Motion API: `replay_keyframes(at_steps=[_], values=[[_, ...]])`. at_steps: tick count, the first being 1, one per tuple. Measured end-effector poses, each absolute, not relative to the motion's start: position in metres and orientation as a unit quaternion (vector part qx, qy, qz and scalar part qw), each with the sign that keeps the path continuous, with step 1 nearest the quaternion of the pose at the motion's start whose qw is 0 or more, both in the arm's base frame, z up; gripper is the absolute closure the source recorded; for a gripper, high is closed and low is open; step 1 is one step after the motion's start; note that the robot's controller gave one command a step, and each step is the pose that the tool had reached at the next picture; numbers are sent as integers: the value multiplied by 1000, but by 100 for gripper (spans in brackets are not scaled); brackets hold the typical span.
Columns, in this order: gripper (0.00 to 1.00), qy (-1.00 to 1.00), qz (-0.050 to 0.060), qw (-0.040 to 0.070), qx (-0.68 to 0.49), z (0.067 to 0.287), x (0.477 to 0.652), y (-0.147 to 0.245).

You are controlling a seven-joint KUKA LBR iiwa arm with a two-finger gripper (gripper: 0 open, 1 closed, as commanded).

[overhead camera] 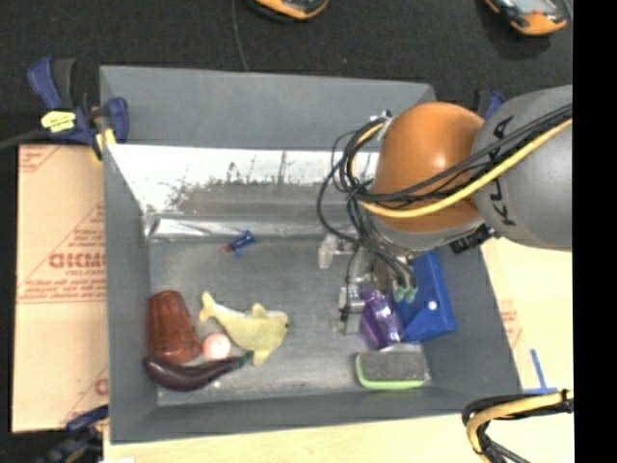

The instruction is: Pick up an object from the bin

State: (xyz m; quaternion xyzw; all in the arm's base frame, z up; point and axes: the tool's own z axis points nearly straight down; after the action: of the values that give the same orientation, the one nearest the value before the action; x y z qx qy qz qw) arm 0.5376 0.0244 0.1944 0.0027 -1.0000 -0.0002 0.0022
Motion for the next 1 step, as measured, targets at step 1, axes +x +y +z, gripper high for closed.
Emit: replay_keyframes(at_steps=[1], values=[[0, -1000, 0, -1, 3, 198, 540, 25]])
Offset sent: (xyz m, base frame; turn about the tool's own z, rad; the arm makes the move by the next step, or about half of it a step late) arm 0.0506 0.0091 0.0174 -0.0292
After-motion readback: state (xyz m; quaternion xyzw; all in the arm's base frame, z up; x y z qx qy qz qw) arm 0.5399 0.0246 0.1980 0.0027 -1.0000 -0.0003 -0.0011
